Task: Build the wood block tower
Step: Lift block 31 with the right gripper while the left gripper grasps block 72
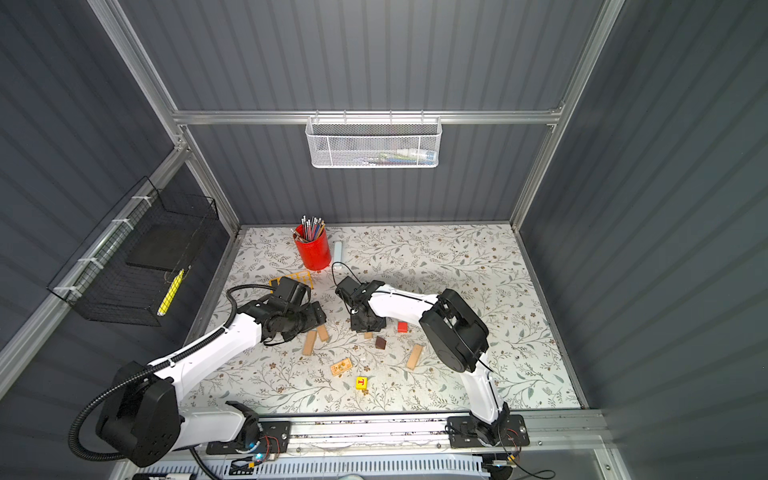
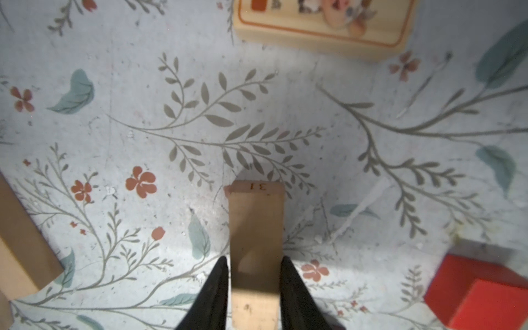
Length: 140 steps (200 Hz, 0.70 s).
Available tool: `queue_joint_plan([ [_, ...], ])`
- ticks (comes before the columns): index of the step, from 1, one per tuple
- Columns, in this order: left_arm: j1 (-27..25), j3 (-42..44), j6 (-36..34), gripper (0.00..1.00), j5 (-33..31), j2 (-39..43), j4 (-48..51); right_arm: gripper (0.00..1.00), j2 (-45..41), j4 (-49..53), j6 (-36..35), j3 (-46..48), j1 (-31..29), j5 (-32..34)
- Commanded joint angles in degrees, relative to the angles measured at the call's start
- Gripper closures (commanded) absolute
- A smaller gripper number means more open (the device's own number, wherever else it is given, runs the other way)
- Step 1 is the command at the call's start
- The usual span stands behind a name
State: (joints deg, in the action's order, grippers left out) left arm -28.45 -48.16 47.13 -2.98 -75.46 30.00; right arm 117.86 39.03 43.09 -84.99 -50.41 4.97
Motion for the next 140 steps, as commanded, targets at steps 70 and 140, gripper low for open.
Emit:
queue_joint_plan([
  [70,-0.9,-6.2,-0.4,0.22,2.8,-6.3,6.1,0.46,-13.4,0.0,-6.1,4.0,1.9,-4.8],
  [140,-4.9,-9.9,3.7,0.29,-0.9,-13.0,8.1,0.37,-26.5,-8.1,-11.7,15.4,4.9,-11.3],
])
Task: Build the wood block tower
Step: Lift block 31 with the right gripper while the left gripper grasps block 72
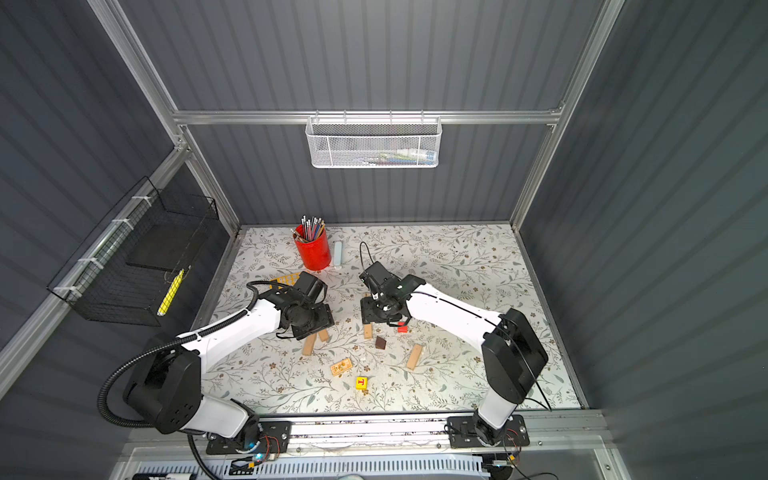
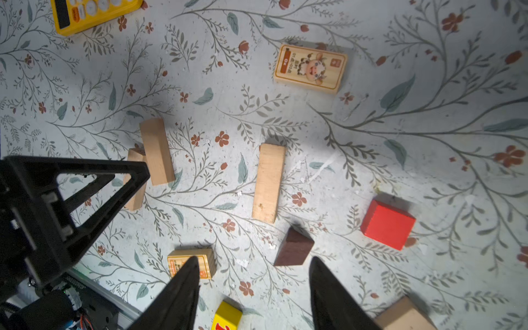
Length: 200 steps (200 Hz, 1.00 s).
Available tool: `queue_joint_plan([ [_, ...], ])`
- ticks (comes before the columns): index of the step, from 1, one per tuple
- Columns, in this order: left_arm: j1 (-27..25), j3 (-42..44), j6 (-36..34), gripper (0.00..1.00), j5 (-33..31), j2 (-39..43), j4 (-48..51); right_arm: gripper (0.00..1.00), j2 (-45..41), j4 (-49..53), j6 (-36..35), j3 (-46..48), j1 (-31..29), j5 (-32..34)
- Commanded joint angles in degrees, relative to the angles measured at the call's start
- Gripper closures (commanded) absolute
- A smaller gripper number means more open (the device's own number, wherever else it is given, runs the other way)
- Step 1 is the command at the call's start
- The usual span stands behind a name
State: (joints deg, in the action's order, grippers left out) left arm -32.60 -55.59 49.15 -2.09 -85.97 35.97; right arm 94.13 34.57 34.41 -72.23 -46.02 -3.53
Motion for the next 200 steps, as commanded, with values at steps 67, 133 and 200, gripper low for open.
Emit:
queue_joint_plan([
  [67,-0.8,-10.0,-2.5,0.33,-11.2,-11.0,6.9,0.31,-4.5,-7.6,-3.7,4.3,1.6,-6.4],
  [133,-0.3,-12.7,-2.3,0.36,-10.1,-17.5,5.5,0.26,-4.3,-8.3,-3.5,4.5,2.4,-6.8],
  [200,-0.2,-11.6,0.5,0.42,-9.3,-18.3,3.9,0.24,-3.9,-8.6,-3.2,5.3,3.0,-7.2],
])
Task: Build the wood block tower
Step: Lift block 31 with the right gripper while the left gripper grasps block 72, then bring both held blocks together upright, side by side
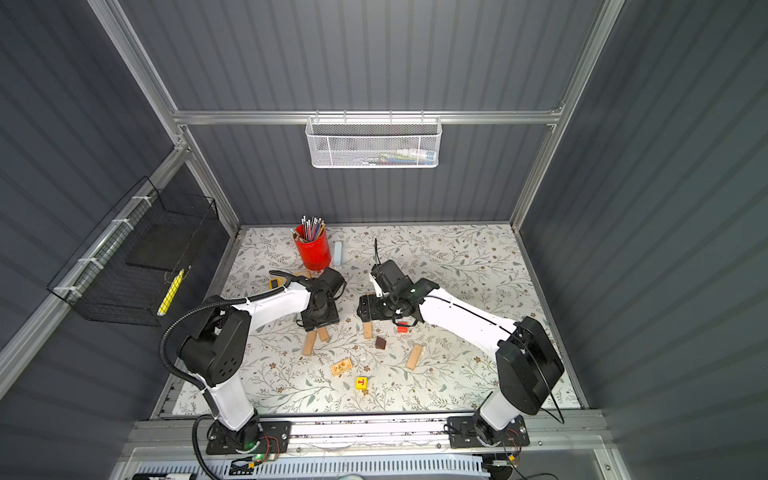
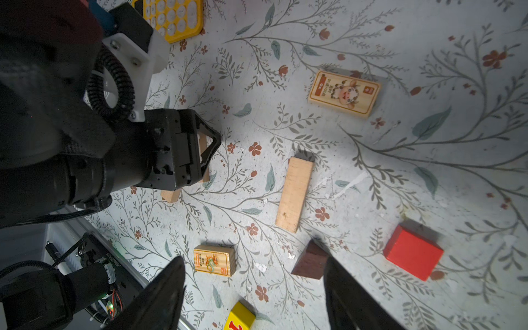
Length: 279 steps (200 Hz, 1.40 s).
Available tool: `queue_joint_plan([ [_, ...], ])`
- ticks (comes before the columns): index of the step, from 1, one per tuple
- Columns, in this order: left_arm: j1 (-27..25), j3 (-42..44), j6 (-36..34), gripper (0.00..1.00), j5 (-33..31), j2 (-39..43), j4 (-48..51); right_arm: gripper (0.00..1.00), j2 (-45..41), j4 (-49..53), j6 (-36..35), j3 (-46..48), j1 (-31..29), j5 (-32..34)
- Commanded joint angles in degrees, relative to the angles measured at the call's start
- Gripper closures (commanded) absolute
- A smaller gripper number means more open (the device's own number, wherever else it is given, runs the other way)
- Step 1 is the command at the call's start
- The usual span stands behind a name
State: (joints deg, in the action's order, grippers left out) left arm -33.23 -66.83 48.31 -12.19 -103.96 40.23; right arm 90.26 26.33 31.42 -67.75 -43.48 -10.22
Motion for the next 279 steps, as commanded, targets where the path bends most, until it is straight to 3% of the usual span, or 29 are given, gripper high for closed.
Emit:
queue_joint_plan([
  [1,0.5,-0.3,1.3,0.42,0.8,-0.3,-0.4,0.24,0.0,-0.4,-0.2,0.8,0.4,-0.5],
  [77,0.2,-0.4,0.0,0.63,5.8,-1.5,-4.0,0.23,0.0,-1.7,0.9,2.8,1.0,-1.4],
  [185,-3.7,-5.6,0.6,0.74,7.4,-6.0,-5.0,0.21,-0.6,-5.5,5.6,7.5,4.9,-3.7],
  [279,-6.8,-11.6,-9.5,0.79,11.5,-9.8,-5.8,0.21,0.1,-5.9,7.3,8.5,6.9,-3.9],
])
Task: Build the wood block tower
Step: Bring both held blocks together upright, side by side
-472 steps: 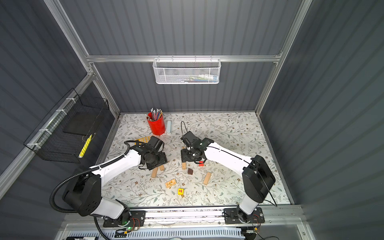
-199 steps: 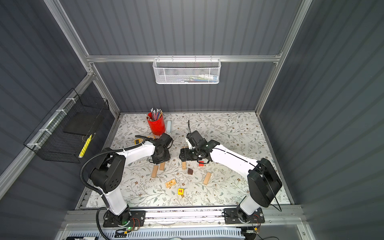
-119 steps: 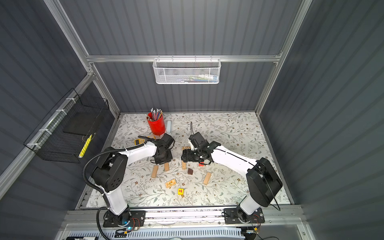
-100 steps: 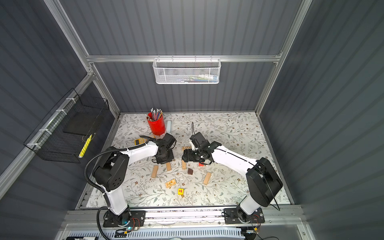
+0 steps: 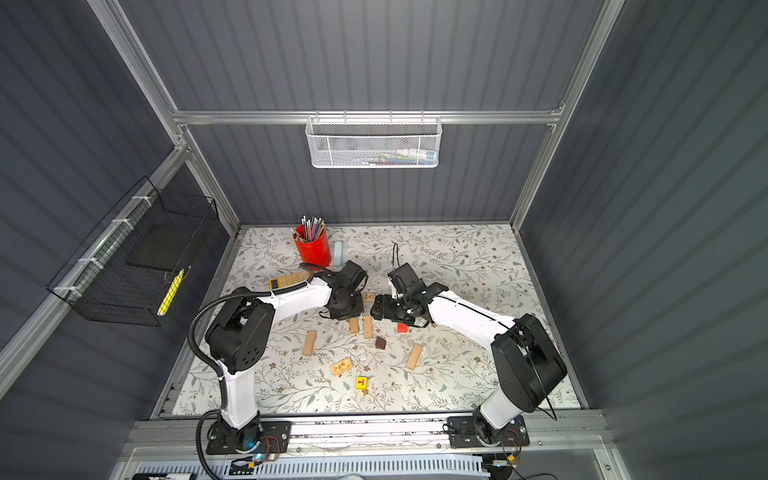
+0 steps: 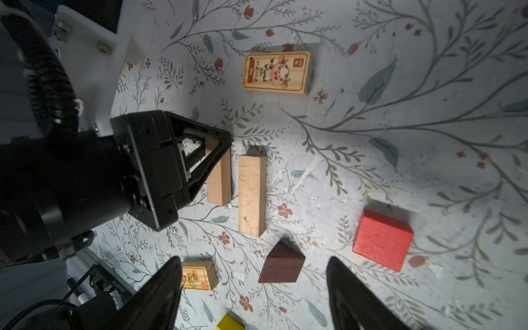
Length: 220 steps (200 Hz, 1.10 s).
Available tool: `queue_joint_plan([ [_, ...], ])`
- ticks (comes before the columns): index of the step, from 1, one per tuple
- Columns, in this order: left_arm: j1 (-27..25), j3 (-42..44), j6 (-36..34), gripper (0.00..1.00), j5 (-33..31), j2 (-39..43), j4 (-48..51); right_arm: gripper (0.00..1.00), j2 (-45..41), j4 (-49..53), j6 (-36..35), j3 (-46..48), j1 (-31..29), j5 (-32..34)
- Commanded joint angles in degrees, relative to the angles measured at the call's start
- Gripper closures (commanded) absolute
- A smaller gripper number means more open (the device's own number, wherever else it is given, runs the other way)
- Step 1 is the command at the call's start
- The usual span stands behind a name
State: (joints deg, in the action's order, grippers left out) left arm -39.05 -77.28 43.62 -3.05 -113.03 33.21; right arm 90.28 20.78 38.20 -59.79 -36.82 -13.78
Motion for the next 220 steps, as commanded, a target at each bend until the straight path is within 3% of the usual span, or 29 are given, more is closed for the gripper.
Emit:
queue_joint_plan([
  [1,-1.0,-1.1,-4.9,0.79,2.4,-0.7,1.2,0.21,0.1,-0.4,0.6,0.6,0.2,-0.3],
  [45,-2.0,-0.8,-7.3,0.78,3.8,-0.9,2.2,0.21,-0.2,-0.6,1.1,1.2,0.4,-0.2],
  [115,-2.1,-3.0,-8.9,0.61,2.0,2.1,5.3,0.26,-1.2,-0.7,3.0,2.2,0.7,-1.6],
  [169,-1.9,3.2,-4.5,0.64,2.4,8.5,2.4,0.40,3.5,-1.3,4.0,0.6,0.8,-7.9],
  [220,-0.7,12.7,-0.3,0.69,7.2,13.3,-6.1,0.54,9.1,-2.0,4.3,-1.8,0.8,-10.7],
])
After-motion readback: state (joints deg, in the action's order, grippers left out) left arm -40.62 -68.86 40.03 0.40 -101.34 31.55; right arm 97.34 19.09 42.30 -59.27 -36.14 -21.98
